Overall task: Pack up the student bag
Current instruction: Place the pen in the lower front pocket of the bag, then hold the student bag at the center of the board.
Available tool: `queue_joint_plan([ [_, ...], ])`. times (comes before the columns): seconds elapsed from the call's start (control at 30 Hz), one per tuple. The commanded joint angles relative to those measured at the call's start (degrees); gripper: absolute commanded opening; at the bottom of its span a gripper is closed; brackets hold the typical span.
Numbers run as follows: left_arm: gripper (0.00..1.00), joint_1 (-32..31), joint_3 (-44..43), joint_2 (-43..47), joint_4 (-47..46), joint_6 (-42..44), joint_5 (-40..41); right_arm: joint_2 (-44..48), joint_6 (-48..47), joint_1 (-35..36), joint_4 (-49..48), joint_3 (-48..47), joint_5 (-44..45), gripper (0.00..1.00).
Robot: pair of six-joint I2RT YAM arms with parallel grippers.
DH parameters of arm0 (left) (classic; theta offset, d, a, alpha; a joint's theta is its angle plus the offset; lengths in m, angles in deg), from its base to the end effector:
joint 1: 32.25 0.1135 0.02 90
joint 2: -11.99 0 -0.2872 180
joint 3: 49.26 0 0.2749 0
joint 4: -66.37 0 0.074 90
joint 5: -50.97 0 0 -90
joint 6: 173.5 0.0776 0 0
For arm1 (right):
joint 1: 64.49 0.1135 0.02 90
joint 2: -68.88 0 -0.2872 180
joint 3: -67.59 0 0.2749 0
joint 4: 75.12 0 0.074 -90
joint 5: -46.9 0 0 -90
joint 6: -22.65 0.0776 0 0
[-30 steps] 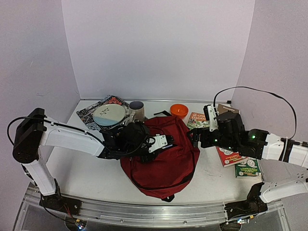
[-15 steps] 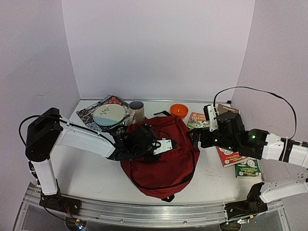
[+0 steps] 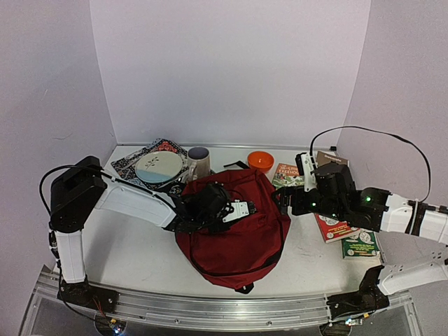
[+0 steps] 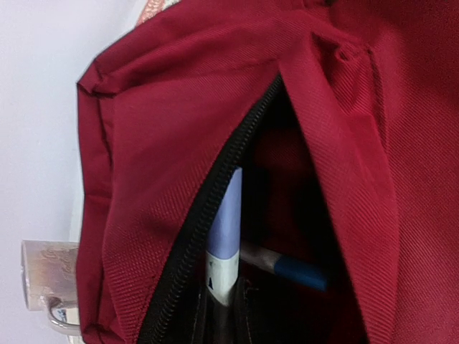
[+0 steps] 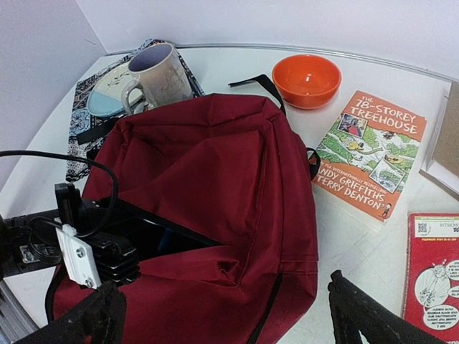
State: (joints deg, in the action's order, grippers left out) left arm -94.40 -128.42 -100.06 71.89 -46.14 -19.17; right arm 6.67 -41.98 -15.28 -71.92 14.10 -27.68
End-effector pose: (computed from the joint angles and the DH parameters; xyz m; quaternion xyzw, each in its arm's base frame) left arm 0.2447 -0.4066 0.1391 0.6285 0.6302 0.0596 0.4520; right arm 0.2138 0.2162 0.2952 -0.0763 0.7705 0.2953 0.5597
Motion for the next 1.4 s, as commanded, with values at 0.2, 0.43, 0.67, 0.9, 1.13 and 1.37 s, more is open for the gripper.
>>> queue_joint_plan([
  [0.2, 0.37, 0.27, -3.09, 0.39, -1.22, -2.27, 3.87, -1.24, -0.09, 0.1, -0.23, -2.88, -0.61, 0.98],
  [0.43, 0.49, 0.19, -1.6, 7.12, 0.56, -8.23, -2.49, -2.31, -0.76, 0.13, 0.13, -4.05, -1.51, 0.98],
  [0.67, 0.6, 0.25, 0.66, 15.01, 4.28, -18.78, -5.45, -6.24, -2.13, 0.16, 0.7, -7.24, -4.36, 0.98],
  [0.9, 0.65, 3.26, 4.01, 19.81, 10.32, -32.2, -6.18, -10.63, -3.62, 0.56, 1.22, -10.68, -7.14, 0.98],
  [1.13, 0.68, 12.76, 12.25, 27.37, 11.61, -47.11, -13.05, -14.49, -4.1, 2.05, 1.91, -13.03, -7.33, 0.98],
  [1.37, 0.71, 17.51, 16.48, 29.98, 13.83, -55.08, -14.93, -18.87, -4.09, 5.0, 3.1, -15.78, -5.58, 0.98],
])
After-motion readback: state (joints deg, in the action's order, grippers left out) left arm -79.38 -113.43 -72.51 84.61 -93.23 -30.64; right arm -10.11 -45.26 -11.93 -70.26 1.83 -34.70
